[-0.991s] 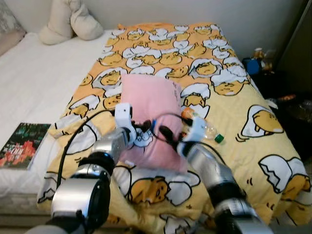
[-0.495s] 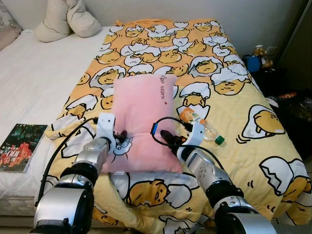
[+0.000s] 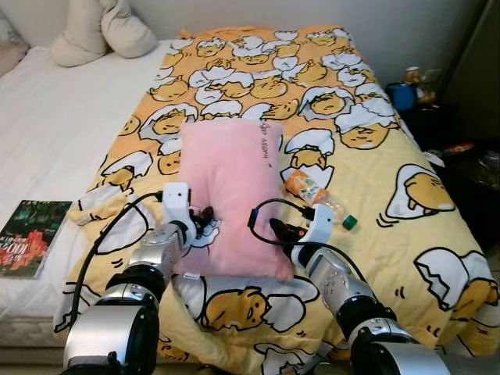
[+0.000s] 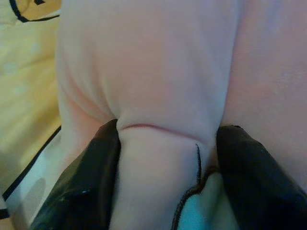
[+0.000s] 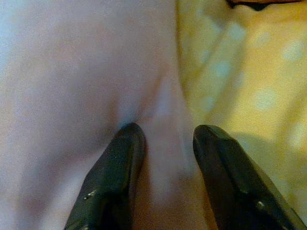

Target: Clean up the room

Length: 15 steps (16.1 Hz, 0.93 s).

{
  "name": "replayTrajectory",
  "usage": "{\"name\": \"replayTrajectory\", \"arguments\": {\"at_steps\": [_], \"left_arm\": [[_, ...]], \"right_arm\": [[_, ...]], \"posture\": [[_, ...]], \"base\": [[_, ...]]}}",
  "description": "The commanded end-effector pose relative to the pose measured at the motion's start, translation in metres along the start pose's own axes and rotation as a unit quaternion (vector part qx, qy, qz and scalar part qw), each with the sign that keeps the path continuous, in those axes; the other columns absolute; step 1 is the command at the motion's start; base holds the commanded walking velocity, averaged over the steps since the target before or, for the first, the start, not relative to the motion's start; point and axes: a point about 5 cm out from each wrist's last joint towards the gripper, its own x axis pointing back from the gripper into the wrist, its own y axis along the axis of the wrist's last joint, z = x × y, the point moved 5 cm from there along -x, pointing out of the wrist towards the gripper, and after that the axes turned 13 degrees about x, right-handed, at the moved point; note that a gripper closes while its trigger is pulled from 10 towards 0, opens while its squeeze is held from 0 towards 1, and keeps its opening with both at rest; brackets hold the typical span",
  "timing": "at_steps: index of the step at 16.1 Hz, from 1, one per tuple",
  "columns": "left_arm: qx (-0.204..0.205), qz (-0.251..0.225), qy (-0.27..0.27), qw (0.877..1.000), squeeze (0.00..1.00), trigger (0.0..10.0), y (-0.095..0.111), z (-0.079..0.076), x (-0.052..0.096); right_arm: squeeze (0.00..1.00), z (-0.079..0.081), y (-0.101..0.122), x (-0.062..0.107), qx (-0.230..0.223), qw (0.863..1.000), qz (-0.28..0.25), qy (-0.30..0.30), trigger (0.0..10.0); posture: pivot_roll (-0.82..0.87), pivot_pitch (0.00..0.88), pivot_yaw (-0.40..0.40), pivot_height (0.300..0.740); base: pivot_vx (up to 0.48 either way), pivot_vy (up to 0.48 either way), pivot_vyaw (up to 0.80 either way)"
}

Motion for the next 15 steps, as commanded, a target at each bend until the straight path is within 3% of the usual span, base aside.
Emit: {"name": "replayTrajectory", "arguments": {"at_steps": [1,5,9,13,15], "left_arm": [[-0.003,0.051,-0.013,0.999,0.00,0.0,-0.034,-0.009,0.001],[-0.017,0.058,-0.035,0.998,0.00,0.0,-0.044,-0.022,0.000],[-0.024,0.064,-0.043,0.997,0.00,0.0,-0.048,-0.024,0.001],[0.028,0.044,-0.044,0.998,0.00,0.0,-0.040,-0.024,0.001],[0.028,0.029,-0.051,0.998,0.00,0.0,-0.035,-0.029,0.000]], "right_arm": [[0.00,0.014,0.002,-0.005,-0.014,1.000,0.002,0.025,0.0],[0.00,0.022,0.003,-0.007,-0.024,0.999,-0.003,0.043,0.0],[0.00,0.028,-0.007,-0.008,-0.018,0.999,0.014,0.044,0.0],[0.00,0.022,-0.002,-0.009,0.009,1.000,0.010,0.028,0.0],[0.00,0.019,-0.003,-0.008,0.022,0.999,0.012,0.024,0.0]], "posture": [[-0.17,0.044,0.121,0.740],[-0.17,0.047,0.117,0.740],[-0.14,0.034,0.125,0.740],[-0.15,0.008,0.127,0.740],[-0.15,0.000,0.124,0.740]], "base": [[0.000,0.000,0.00],[0.000,0.000,0.00],[0.000,0.000,0.00],[0.000,0.000,0.00],[0.000,0.000,0.00]]}}
